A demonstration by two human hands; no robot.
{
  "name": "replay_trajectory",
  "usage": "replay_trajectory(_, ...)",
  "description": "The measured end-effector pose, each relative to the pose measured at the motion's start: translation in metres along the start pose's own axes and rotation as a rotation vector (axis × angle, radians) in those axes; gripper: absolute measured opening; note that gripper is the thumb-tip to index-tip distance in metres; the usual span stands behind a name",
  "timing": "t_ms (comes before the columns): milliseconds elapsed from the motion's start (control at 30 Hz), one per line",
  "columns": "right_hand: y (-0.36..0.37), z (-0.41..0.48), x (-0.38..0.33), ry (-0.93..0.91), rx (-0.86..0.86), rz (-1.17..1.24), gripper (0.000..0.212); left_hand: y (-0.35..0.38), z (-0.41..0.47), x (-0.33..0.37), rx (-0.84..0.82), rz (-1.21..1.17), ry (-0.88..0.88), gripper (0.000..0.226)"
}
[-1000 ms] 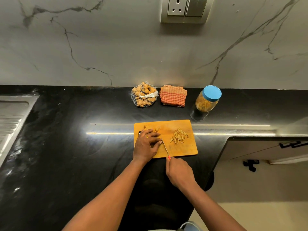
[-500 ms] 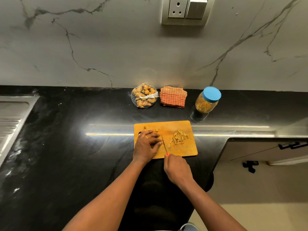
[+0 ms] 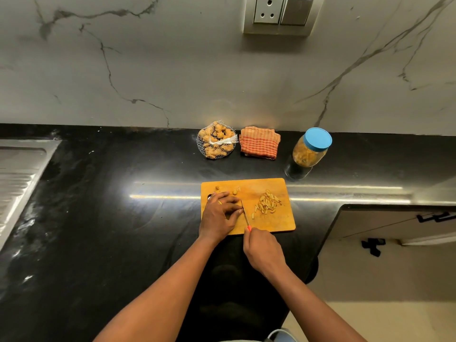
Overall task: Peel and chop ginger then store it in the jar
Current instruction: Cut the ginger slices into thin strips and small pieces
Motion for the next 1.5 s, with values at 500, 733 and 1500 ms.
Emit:
replay_trajectory(500, 0.004, 0.003, 0.0, 0.022, -0.059, -0.075, 0.046, -0.001, 0.0, 0.002, -0.004, 0.008, 0.008, 0.01)
replay_trajectory(733, -0.001, -0.01, 0.01, 0.02, -0.05, -0.073, 0.042, -0.001, 0.0, 0.001, -0.002, 0.005, -0.01, 0.01)
replay_trajectory(1500, -0.009, -0.001, 0.025, 0.005, 0.028, -0.011, 0.047, -0.009, 0.005, -0.001, 0.051, -0.012, -0.097, 0.014)
Point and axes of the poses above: each hand's wrist, its own z-axis towards the middle knuckle, its own y-axis out of the palm, x = y × z, the point moved 7 cm from there along z, towards the middle knuckle, and after that the axes turned 9 degrees about z, right-handed, at the moved point
